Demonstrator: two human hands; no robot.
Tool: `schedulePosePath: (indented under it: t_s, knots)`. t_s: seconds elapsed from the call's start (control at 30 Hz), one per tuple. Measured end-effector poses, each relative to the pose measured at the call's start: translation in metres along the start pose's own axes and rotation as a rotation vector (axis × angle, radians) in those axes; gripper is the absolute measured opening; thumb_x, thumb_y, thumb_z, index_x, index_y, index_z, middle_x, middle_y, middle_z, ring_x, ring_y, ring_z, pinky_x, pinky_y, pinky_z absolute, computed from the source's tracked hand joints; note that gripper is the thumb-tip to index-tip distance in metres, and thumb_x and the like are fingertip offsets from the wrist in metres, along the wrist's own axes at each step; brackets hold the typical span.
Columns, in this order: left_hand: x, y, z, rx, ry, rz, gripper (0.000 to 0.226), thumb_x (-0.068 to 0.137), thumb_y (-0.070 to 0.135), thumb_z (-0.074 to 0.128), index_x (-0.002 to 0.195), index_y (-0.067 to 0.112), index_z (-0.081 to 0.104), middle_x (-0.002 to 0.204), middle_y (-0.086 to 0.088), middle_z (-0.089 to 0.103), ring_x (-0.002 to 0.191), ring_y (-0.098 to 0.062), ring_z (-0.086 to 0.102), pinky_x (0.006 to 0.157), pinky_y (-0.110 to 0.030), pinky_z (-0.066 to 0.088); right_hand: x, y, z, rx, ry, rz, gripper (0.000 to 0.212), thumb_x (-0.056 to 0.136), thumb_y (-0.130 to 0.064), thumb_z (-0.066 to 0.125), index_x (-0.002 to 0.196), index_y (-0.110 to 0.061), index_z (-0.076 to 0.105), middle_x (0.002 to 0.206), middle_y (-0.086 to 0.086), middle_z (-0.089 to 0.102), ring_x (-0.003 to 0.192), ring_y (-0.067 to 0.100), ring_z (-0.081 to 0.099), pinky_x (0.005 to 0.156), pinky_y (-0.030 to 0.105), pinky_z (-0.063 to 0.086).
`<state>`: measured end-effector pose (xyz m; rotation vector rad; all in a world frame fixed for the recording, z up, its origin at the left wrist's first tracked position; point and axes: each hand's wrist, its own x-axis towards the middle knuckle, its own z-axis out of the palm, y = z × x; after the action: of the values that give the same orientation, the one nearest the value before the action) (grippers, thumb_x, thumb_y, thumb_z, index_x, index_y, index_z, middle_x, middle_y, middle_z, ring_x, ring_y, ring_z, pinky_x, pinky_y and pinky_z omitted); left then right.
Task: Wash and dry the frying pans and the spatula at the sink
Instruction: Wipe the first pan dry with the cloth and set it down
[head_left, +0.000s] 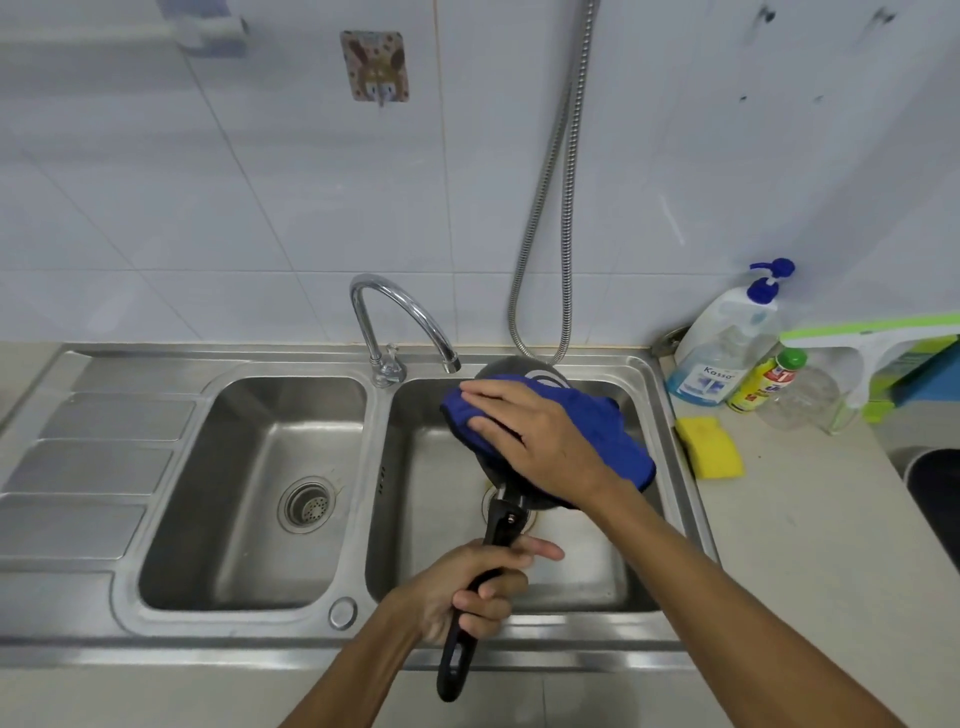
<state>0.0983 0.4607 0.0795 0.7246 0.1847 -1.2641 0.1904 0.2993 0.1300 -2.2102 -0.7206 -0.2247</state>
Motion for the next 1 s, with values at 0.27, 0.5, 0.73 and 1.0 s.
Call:
schedulePosePath:
  t_s: [0.27,0.5,0.73,1.0]
  knots:
    - [-0.002,-0.016,0.014,0.094,-0.045,-0.035,0.032,0.1,0.012,0.055,0.132,0.012,0.064,0.051,0.005,0.03,0.032,-0.002,0.025,0.033,-0.018,0.022,-0.006,0.051,-0.018,-0.064,0.119,0.282,0.037,0.108,-0.025,0.045,0.141,-0.017,0.057,0.144,-0.007,0.056,0.136,0.001,0.046,0.116,0.034,0.038]
    - [-0.009,-0.015,0.01,0.073,-0.009,-0.057,0.032,0.101,0.012,0.054,0.13,0.016,0.065,0.052,0.003,0.023,0.035,-0.006,0.017,0.035,-0.017,0.022,-0.068,0.009,0.022,0.046,0.271,0.168,0.032,0.102,-0.008,0.055,0.133,-0.005,0.063,0.139,0.002,0.061,0.137,0.012,0.05,0.115,0.033,0.04]
    - [-0.019,-0.009,0.023,0.149,0.078,0.017,0.03,0.102,0.008,0.05,0.126,0.012,0.067,0.053,0.002,0.019,0.037,-0.008,0.014,0.039,-0.02,0.015,-0.005,0.022,-0.006,-0.082,0.135,0.082,0.035,0.106,-0.017,0.049,0.138,-0.009,0.06,0.144,0.0,0.057,0.142,0.008,0.042,0.12,0.029,0.032]
    - [-0.019,-0.009,0.014,0.29,0.258,0.067,0.03,0.099,0.008,0.052,0.126,0.005,0.063,0.056,-0.003,0.022,0.036,-0.009,0.024,0.037,-0.019,0.028,-0.036,0.03,0.004,0.184,0.44,0.557,0.026,0.106,-0.022,0.047,0.119,-0.017,0.07,0.109,-0.008,0.072,0.104,0.003,0.064,0.093,0.028,0.053]
